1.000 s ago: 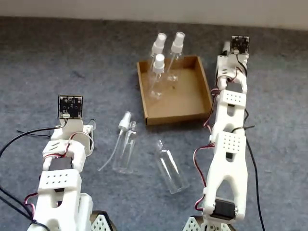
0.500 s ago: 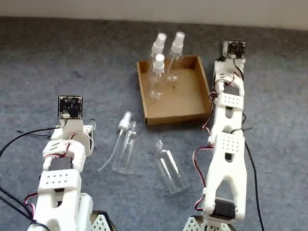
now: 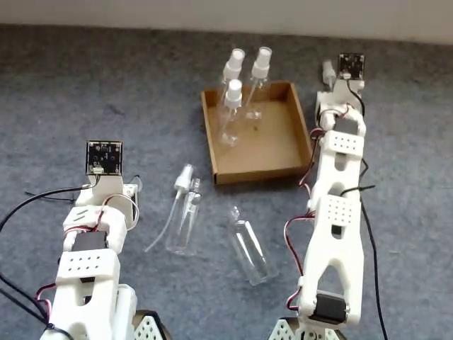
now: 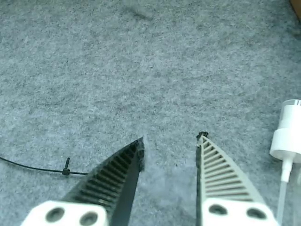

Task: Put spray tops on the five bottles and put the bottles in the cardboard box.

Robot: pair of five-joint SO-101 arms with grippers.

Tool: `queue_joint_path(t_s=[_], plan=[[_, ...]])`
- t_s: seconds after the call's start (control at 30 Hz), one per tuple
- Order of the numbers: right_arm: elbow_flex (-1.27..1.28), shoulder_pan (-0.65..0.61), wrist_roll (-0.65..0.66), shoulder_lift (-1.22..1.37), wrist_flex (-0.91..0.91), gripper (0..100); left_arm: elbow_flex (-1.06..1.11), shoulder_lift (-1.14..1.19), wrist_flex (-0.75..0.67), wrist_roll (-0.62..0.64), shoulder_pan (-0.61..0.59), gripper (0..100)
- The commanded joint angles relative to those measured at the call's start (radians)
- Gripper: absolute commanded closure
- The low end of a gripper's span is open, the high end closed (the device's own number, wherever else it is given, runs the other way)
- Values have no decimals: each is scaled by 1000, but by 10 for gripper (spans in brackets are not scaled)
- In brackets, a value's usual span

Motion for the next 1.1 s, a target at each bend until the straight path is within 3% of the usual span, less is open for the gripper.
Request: queue_joint_path(t_s=[0.0,0.27,0.4,0.5,0.73,0.93,1.07], plan=[[-136,7,2,-79,151,995,-4,-10,-12,8,13,825],[-125,21,3,-165,418,995,-4,-10,-12,8,13,825],[-125,24,3,-219,447,995,-4,-10,-12,8,13,825],[-125,21,0,-234,360,989,-4,-10,-12,8,13,825],[-125,15,-5,-122,-77,981,-4,-10,-12,8,13,825],[-125,1,-109,-44,-254,798,-4,-10,-12,8,13,825],[-120,-1,-115,-33,-332,789,-4,-10,-12,8,13,825]])
